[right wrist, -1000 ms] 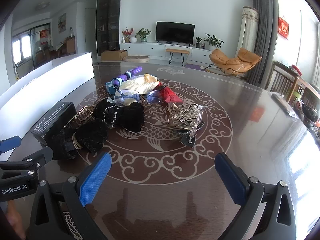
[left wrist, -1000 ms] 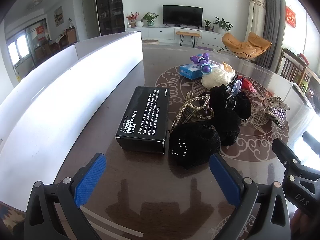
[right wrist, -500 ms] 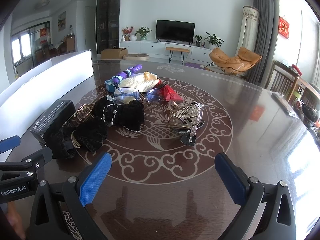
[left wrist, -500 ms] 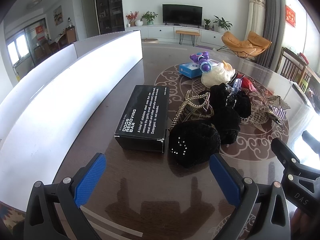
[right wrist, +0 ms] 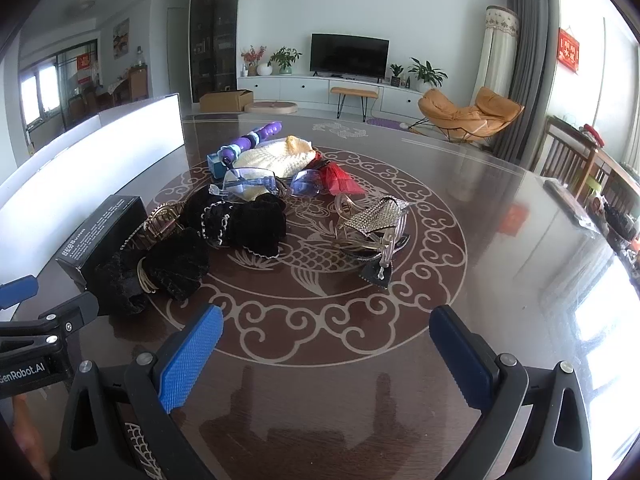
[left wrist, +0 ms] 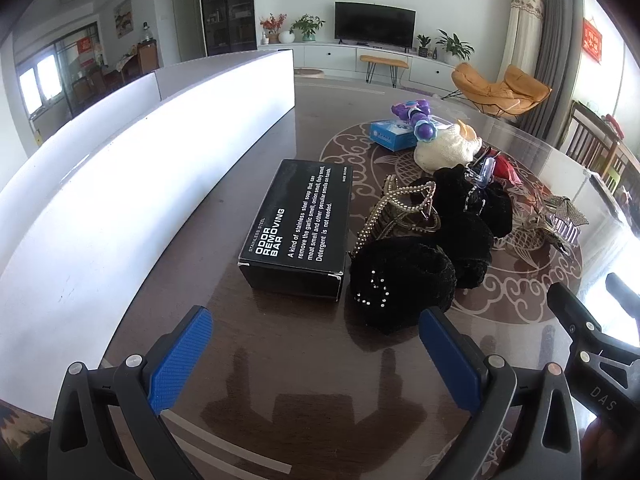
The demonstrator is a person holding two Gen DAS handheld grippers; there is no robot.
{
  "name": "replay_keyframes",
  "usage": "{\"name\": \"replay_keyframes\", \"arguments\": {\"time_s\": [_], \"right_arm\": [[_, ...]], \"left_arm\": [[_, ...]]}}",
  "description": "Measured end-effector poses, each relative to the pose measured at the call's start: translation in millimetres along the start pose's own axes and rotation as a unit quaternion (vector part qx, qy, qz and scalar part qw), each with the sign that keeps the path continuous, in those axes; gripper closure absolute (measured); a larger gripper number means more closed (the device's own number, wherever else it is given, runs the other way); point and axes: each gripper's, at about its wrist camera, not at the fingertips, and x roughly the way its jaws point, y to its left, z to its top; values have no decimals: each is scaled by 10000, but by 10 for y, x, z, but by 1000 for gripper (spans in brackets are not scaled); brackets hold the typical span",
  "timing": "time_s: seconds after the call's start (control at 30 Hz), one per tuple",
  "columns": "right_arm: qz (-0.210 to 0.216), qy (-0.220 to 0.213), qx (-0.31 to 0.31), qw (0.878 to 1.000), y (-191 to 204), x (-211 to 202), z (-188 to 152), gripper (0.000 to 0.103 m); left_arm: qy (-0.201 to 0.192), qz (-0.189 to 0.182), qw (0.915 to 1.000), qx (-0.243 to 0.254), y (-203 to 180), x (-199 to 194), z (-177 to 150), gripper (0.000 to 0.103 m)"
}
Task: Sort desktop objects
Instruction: 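Reach both tools toward the pile of items on the table, then grasp the black velvet pouch with the right tool while the left tool grasps the black box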
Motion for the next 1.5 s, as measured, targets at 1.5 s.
{"name": "replay_keyframes", "arguments": {"time_s": [1.5], "right_arm": [[1574, 1343, -199, 9782, -142, 177, -15, 0]], "left_arm": [[182, 292, 9985, -431, 191, 119, 16, 0]]}}
